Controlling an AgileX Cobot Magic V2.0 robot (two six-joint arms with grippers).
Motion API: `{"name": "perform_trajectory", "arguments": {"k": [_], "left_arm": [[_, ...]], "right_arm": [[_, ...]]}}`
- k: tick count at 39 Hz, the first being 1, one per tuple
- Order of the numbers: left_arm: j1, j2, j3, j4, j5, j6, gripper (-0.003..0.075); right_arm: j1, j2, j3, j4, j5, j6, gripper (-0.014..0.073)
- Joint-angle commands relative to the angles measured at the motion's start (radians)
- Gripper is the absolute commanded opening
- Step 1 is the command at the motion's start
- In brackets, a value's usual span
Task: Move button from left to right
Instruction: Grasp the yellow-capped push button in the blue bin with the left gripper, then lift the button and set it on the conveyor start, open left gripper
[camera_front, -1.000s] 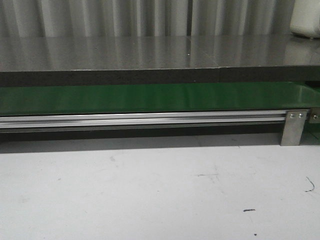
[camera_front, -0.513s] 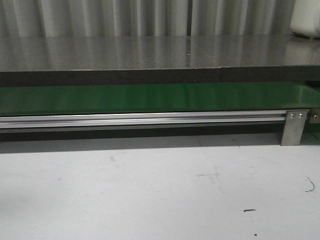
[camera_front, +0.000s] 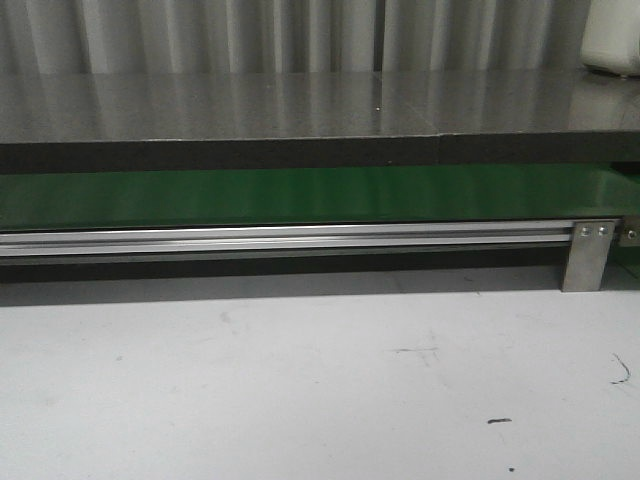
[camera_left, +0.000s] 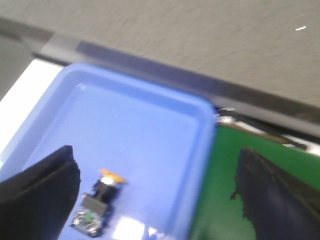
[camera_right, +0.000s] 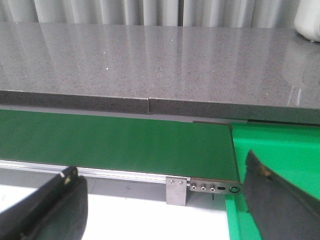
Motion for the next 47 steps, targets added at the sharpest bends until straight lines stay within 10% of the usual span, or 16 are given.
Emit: {"name": "perform_trajectory", "arguments": {"k": [1, 17, 35, 47], "left_arm": [[0.058, 0.060, -0.087, -0.002, 0.008, 0.050, 0.0596], [0.199, 0.429, -0.317, -0.117, 0.355, 0.403, 0.0596], [0.199, 0.574, -0.338, -0.098, 0.287, 0.420, 0.0591], [0.199, 0.577, -0.371, -0.094, 0.332, 0.420, 0.0169]], "right_arm": [[-0.007, 0.016, -0.034, 0.003, -0.071, -0.001, 0.0644], [-0.007, 0.016, -0.034, 0.003, -0.071, -0.001, 0.0644], [-0.007, 0.016, -0.034, 0.003, -0.071, -0.001, 0.0644], [-0.007, 0.016, -0.034, 0.003, -0.071, -0.001, 0.0644]]}}
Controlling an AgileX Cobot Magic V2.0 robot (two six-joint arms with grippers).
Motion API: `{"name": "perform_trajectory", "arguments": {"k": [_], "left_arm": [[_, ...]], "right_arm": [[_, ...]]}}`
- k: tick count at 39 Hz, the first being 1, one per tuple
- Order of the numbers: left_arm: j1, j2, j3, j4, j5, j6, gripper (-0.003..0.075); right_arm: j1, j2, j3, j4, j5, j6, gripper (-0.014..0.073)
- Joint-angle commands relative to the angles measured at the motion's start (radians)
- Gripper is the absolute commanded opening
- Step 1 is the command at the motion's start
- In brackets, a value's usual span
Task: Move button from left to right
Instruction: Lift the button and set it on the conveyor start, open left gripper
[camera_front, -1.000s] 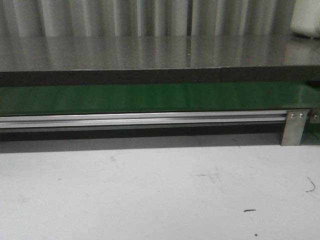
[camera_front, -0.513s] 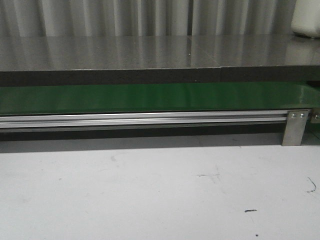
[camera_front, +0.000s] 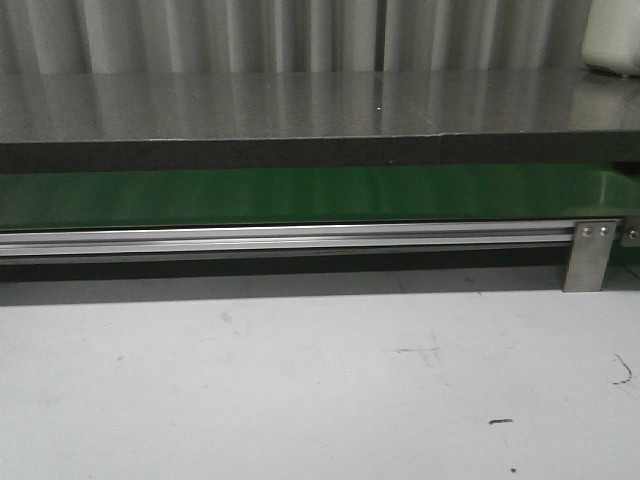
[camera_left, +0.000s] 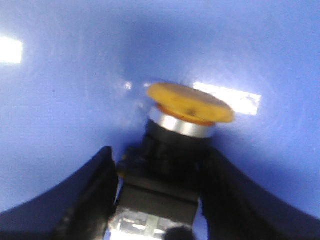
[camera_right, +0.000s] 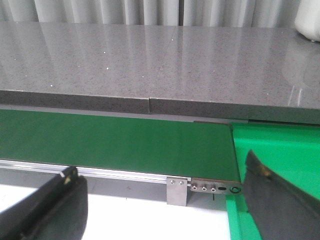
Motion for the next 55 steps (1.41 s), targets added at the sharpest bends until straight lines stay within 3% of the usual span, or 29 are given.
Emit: {"name": "perform_trajectory", "arguments": {"k": [1, 4, 16, 24, 32, 45, 49, 55], "left_arm": [[0.001, -0.053, -0.046, -0.004, 0.015, -0.002, 0.0138], [0.003, -0.059, -0.055, -0.004, 0.033, -0.002, 0.0094], [-0.014, -0.173, -0.068, -0.116, 0.023, -0.002, 0.0094], [-0.123, -0.260, -0.068, -0.119, 0.017, -0.012, 0.0094], [-0.233, -0.325, -0.068, -0.121, 0.070, -0.108, 0.0094], [-0.401, -0.257, -0.068, -0.071, 0.159, -0.225, 0.0097], [-0.418, -0.233, -0.068, -0.060, 0.139, -0.250, 0.0122], [-0.423, -0.224, -0.068, -0.065, 0.122, -0.250, 0.0258]], "right_arm": [[-0.007, 0.016, -0.034, 0.003, -0.073, -0.001, 0.0644], [-0.007, 0.016, -0.034, 0.003, -0.073, -0.001, 0.0644], [-0.007, 0.016, -0.034, 0.003, -0.073, -0.001, 0.0644], [-0.007, 0.016, -0.034, 0.003, -0.073, -0.001, 0.0644], [-0.007, 0.016, -0.034, 0.003, -0.073, -0.001, 0.0644], [-0.007, 0.016, -0.034, 0.003, -0.073, -0.001, 0.0644], [-0.007, 0.016, -0.034, 0.003, -0.073, -0.001, 0.0644], [-0.007, 0.016, -0.034, 0.003, -0.073, -0.001, 0.0644]]}}
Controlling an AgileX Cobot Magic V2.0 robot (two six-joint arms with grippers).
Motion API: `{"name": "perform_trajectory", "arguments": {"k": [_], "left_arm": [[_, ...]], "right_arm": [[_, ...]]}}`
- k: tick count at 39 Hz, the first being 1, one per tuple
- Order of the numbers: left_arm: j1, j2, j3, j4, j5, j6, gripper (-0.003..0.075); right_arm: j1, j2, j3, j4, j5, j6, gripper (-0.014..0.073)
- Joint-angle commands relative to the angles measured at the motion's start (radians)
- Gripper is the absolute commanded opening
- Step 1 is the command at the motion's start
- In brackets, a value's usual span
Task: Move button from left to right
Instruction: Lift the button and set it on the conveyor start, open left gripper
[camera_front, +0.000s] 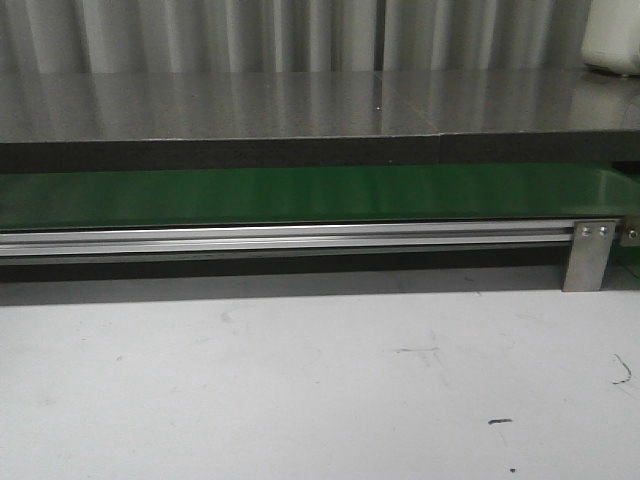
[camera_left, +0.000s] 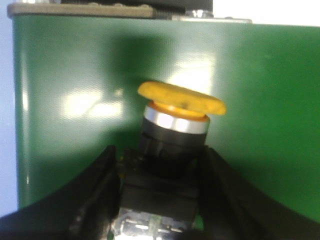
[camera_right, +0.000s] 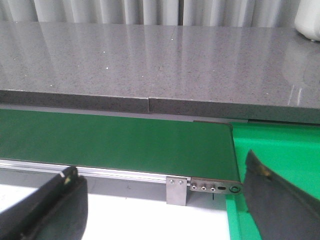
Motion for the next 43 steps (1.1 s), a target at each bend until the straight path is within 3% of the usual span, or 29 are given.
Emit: {"name": "perform_trajectory", "arguments": {"k": [1, 12, 23, 30, 40, 43], "left_arm": [[-0.006, -0.051, -0.031, -0.008, -0.039, -0.016, 0.0290], [-0.012, -0.043, -0.031, -0.045, -0.039, -0.006, 0.0565], [-0.062, -0.137, -0.100, -0.047, -0.022, -0.005, 0.0572], [-0.068, -0.170, -0.144, -0.047, 0.034, -0.005, 0.0439], [-0.076, -0.192, -0.155, -0.047, 0.085, 0.008, -0.0020], [-0.092, -0.211, -0.152, -0.047, 0.074, 0.012, -0.0021]], "right_arm": [[-0.007, 0.016, -0.034, 0.003, -0.073, -0.001, 0.0644], [-0.007, 0.016, -0.034, 0.003, -0.073, -0.001, 0.0644], [-0.007, 0.016, -0.034, 0.003, -0.073, -0.001, 0.0644], [-0.007, 0.016, -0.034, 0.003, -0.073, -0.001, 0.0644], [-0.007, 0.016, -0.034, 0.003, -0.073, -0.001, 0.0644], [-0.007, 0.016, -0.034, 0.003, -0.073, -0.001, 0.0644]]}}
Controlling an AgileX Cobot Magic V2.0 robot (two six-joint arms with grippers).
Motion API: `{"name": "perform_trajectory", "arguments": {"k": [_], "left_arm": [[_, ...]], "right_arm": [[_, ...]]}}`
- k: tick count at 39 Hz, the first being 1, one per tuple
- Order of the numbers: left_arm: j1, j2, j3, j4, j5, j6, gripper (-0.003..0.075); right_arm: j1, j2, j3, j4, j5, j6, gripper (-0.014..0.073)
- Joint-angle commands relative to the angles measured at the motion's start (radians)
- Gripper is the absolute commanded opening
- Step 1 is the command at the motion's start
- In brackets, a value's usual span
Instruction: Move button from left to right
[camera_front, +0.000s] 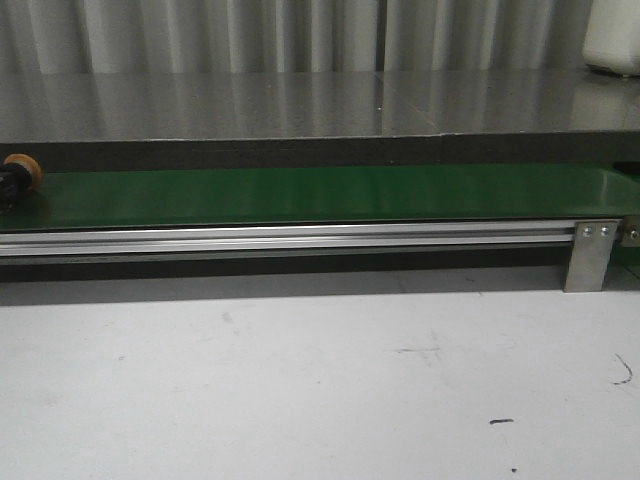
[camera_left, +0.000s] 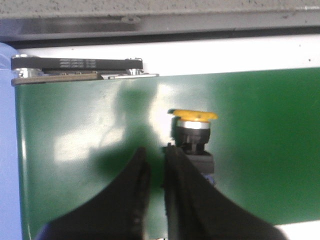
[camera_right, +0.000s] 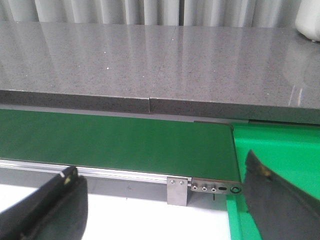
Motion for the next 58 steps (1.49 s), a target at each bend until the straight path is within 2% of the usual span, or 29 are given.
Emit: {"name": "perform_trajectory", "arguments": {"k": [1, 6, 14, 22, 28, 32, 42, 49, 58], "left_arm": [[-0.025, -0.094, -0.028, -0.015, -0.049, 0.005, -0.0021], [-0.066, -0.187, 0.072, 0.003, -0.192, 0.005, -0.0021], [-0.112, -0.516, 0.574, 0.004, -0.625, 0.005, -0.0021], [-0.117, -0.833, 0.936, -0.049, -0.813, 0.005, -0.0021], [-0.117, -1.064, 1.149, -0.059, -0.882, 0.005, -0.0021], [-0.117, -1.222, 1.229, -0.070, -0.927, 0.005, -0.0021], [-0.117, -1.547, 1.359, -0.070, -0.886, 0.005, -0.0021], [-0.117, -1.665, 1.395, -0.070, -0.910, 0.005, -0.0021], [-0.117, -1.674, 1.395, -0.070, -0.908, 0.005, -0.0021]], "right_arm": [[-0.007, 0.016, -0.034, 0.003, -0.073, -0.001, 0.0644], [-0.007, 0.016, -0.034, 0.003, -0.073, -0.001, 0.0644], [-0.007, 0.016, -0.034, 0.003, -0.073, -0.001, 0.0644], [-0.007, 0.016, -0.034, 0.003, -0.073, -0.001, 0.0644], [-0.007, 0.016, -0.034, 0.003, -0.073, -0.001, 0.0644], [-0.007, 0.016, -0.034, 0.003, -0.073, -0.001, 0.0644], [-0.007, 0.016, -0.034, 0.003, -0.073, -0.001, 0.0644], [-0.007, 0.016, -0.034, 0.003, -0.073, -0.001, 0.0644], [-0.007, 0.016, -0.034, 0.003, -0.073, -0.001, 0.0644]]}}
